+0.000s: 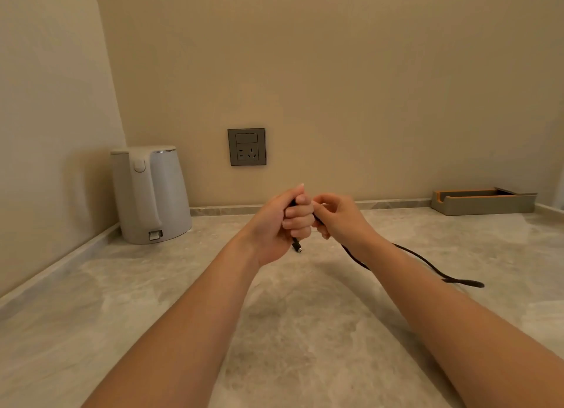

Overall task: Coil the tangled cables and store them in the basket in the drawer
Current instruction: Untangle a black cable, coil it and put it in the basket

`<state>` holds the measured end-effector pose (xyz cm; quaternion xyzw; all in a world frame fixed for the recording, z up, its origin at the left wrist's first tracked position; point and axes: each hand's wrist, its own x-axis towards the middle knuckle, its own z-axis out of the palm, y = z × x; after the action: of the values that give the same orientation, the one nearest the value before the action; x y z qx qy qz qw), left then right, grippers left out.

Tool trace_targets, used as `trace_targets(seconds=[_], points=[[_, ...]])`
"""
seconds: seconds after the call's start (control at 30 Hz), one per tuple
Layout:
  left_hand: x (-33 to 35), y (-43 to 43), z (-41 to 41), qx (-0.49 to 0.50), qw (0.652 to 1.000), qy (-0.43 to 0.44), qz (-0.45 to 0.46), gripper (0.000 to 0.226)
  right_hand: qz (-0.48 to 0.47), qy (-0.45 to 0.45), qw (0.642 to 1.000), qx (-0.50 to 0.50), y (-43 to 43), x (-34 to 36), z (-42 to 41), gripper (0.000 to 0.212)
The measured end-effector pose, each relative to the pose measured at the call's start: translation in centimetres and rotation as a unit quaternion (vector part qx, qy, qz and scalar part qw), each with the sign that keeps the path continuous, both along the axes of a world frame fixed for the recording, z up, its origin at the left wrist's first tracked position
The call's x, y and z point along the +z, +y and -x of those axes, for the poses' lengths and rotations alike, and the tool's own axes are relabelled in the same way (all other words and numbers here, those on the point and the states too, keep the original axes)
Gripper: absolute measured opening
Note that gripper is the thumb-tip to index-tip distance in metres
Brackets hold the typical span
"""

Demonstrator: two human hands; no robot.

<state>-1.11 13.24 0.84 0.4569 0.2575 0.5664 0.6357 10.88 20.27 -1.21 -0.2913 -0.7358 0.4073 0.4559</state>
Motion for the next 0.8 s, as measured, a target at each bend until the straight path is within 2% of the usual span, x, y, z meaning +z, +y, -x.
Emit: trace_targets(seconds=[0.07,0.17,0.27,0.4,0.47,0.53,0.63,0.7,0.8], points=[[0.1,0.2,-0.2,0.026,0.998,-0.059,0.006,0.040,-0.028,-0.056,0.997,-0.045,0.1,-0.1,0.4,0.027],[0.2,0.6,0.2,0.075,0.987,-0.140,0.010,0.039,-0.066,-0.233,0.968,-0.064,-0.5,-0.3,1.0,0.030],[0.1,1.0,0.8,0.126,0.978,-0.168,0.020,0.040,-0.069,-0.419,0.905,-0.004,-2.6,0.1,1.7,0.029],[0.1,1.6,2.3,0.209,0.958,-0.196,0.022,0.038,-0.098,-0.551,0.826,0.067,-5.4,1.5,1.8,0.038],[-0.1,1.7,3.4,0.245,0.949,-0.199,0.025,0.037,-0.116,-0.555,0.818,0.095,-6.5,1.8,1.7,0.036],[-0.5,1.7,4.1,0.270,0.944,-0.187,0.031,0.037,-0.168,-0.550,0.814,0.080,-6.9,2.2,1.8,0.035],[-1.0,1.8,4.0,0.297,0.944,-0.138,0.034,0.035,-0.207,-0.538,0.814,0.076,-6.8,3.1,1.4,0.031],[-1.0,1.7,3.5,0.307,0.949,-0.066,0.023,0.034,-0.236,-0.485,0.840,0.059,-6.4,3.7,0.8,0.028],[-1.0,1.3,2.8,0.282,0.957,0.061,0.013,0.033,-0.279,-0.360,0.890,0.018,-5.4,4.5,-0.1,0.028]])
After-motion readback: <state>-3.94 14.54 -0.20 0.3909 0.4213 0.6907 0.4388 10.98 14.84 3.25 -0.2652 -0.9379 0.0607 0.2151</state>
